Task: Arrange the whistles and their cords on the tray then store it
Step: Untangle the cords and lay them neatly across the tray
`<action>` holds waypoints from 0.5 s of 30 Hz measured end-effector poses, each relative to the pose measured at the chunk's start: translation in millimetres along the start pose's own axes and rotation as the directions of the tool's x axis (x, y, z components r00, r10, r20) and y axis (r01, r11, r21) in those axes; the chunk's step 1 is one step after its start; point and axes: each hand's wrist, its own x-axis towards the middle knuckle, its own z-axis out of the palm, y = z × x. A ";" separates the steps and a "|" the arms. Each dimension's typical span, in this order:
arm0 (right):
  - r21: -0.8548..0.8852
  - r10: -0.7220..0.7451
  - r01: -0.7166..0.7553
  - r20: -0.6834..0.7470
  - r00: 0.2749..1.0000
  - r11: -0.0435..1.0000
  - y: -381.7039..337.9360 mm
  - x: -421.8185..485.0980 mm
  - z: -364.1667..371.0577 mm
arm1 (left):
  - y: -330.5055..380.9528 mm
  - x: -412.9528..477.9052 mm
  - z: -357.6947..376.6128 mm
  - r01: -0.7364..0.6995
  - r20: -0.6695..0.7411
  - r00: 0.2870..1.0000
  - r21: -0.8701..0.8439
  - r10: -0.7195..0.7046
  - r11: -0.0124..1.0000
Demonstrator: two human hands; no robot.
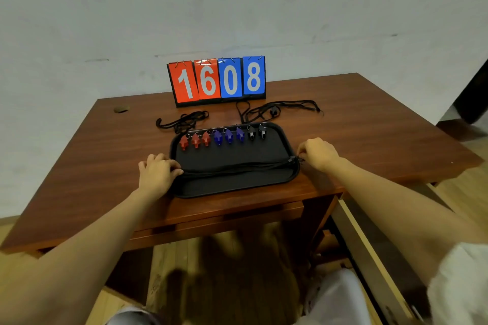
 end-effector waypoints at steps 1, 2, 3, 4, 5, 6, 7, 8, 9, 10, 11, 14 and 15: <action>-0.001 -0.002 0.002 -0.007 1.000 1.000 -0.1 -0.5 -0.2 | 1.5 -1.1 0.3 -0.006 -0.010 1.000 0.017 0.006 1.000; -0.005 -0.006 0.006 -0.013 1.000 1.000 -0.2 -1.2 -0.2 | 2.8 -2.5 0.9 -0.018 -0.016 1.000 0.037 0.018 0.999; -0.015 -0.014 0.014 -0.022 1.000 1.000 -0.5 -1.6 0.1 | 4.3 -3.7 1.8 -0.033 -0.016 0.999 0.058 0.034 0.998; -0.029 -0.028 0.027 -0.035 0.999 0.999 -1.0 -2.2 0.1 | 6.1 -4.7 2.9 -0.052 -0.015 0.998 0.082 0.053 0.995; -0.043 -0.049 0.047 -0.051 0.998 0.998 -1.9 -2.6 0.0 | 8.7 -5.9 3.9 -0.068 -0.016 0.997 0.100 0.070 0.993; -0.055 -0.077 0.073 -0.066 0.995 0.996 -3.6 -3.3 -0.7 | 11.8 -7.2 4.3 -0.082 -0.016 0.996 0.114 0.084 0.990; -0.067 -0.113 0.108 -0.073 0.991 0.992 -6.0 -3.7 -1.6 | 14.9 -8.2 5.1 -0.099 -0.020 0.995 0.125 0.103 0.987; -0.080 -0.154 0.148 -0.070 0.986 0.986 -9.1 -4.4 -2.6 | 18.0 -9.2 5.4 -0.122 -0.024 0.992 0.143 0.127 0.982; -0.090 -0.196 0.191 -0.054 0.979 0.977 -12.5 -5.0 -3.1 | 20.9 -10.2 5.8 -0.149 -0.024 0.988 0.167 0.155 0.975; -0.098 -0.234 0.230 -0.031 0.972 0.968 -15.9 -5.6 -2.8 | 23.7 -11.1 5.9 -0.176 -0.020 0.983 0.191 0.183 0.966; -0.110 -0.265 0.263 -0.007 0.964 0.959 -19.1 -6.0 -1.7 | 26.0 -11.9 6.1 -0.203 -0.014 0.978 0.210 0.210 0.956; -0.184 -0.299 0.307 0.070 0.952 0.934 -27.3 -5.9 4.5 | 31.6 -14.0 8.6 -0.257 0.011 0.965 0.248 0.263 0.934; -0.209 -0.296 0.309 0.093 0.951 0.928 -29.4 -5.5 7.1 | 33.3 -14.8 9.6 -0.268 0.013 0.962 0.258 0.274 0.928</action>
